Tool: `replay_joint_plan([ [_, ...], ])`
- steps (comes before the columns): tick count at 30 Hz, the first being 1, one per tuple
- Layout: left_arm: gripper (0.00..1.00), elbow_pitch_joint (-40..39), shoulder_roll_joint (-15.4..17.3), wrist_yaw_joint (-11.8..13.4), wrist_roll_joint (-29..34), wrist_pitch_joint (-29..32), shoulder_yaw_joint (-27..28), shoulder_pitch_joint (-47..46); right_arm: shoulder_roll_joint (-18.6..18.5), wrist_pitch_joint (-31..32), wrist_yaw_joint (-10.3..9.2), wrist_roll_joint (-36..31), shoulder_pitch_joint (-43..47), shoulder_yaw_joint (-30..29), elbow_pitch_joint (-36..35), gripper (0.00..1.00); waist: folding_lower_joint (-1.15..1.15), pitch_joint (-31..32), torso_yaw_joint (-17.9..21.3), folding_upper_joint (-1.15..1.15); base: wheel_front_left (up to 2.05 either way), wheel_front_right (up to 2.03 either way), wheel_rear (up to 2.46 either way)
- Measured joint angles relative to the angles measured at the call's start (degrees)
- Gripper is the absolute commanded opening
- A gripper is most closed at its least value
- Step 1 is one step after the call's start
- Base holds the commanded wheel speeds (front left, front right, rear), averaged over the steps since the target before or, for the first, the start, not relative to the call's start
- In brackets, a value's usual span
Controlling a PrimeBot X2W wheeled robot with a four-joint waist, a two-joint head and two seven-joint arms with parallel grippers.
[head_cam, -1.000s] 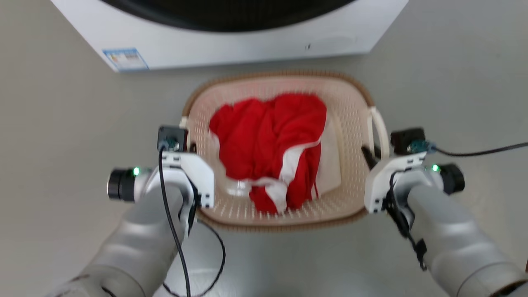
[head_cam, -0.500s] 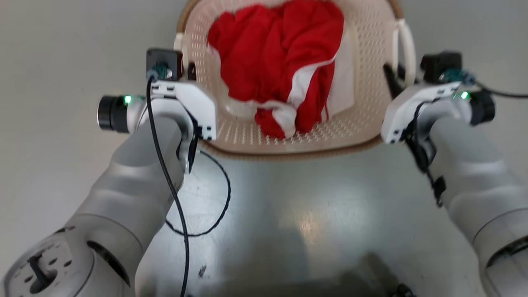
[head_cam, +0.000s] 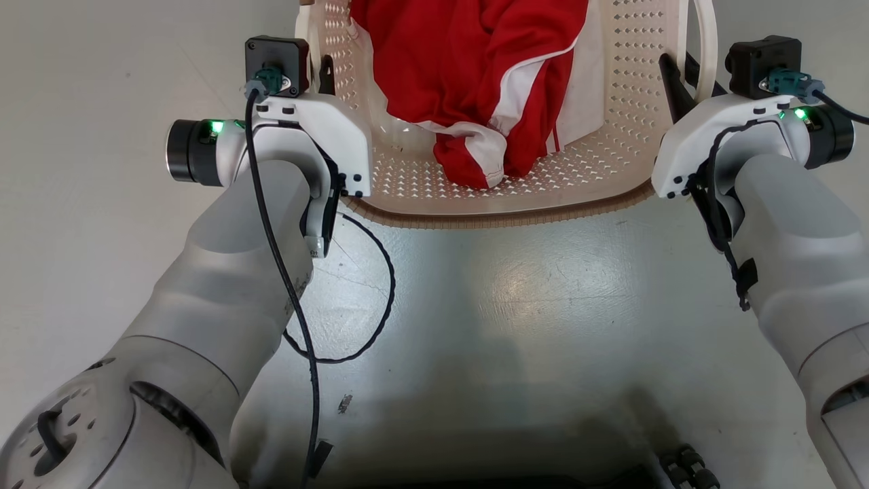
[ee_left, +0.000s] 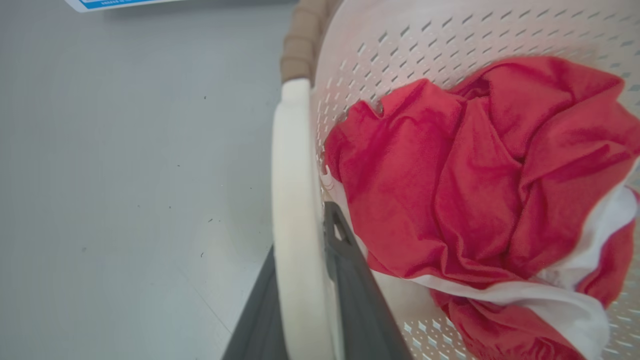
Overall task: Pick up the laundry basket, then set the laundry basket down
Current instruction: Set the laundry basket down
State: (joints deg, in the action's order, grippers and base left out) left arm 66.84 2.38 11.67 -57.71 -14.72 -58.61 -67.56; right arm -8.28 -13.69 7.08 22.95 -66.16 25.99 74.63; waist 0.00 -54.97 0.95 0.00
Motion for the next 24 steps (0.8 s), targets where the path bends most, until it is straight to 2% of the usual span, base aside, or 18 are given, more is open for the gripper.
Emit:
replay_joint_plan([
  [8,0.0,0.59,-0.13,-0.6,3.2,0.0,2.89,0.01,0.56,-0.12,0.0,-1.79,0.12,-2.22,-0.03,0.0,0.0,-0.73,0.19,0.0,0.0,0.0,0.0],
  [24,0.0,2.19,-0.05,-1.85,6.13,0.0,4.81,-0.55,1.87,-0.15,0.0,-4.45,0.47,-5.84,0.01,0.0,0.0,-1.14,1.39,0.0,0.0,0.0,0.0],
])
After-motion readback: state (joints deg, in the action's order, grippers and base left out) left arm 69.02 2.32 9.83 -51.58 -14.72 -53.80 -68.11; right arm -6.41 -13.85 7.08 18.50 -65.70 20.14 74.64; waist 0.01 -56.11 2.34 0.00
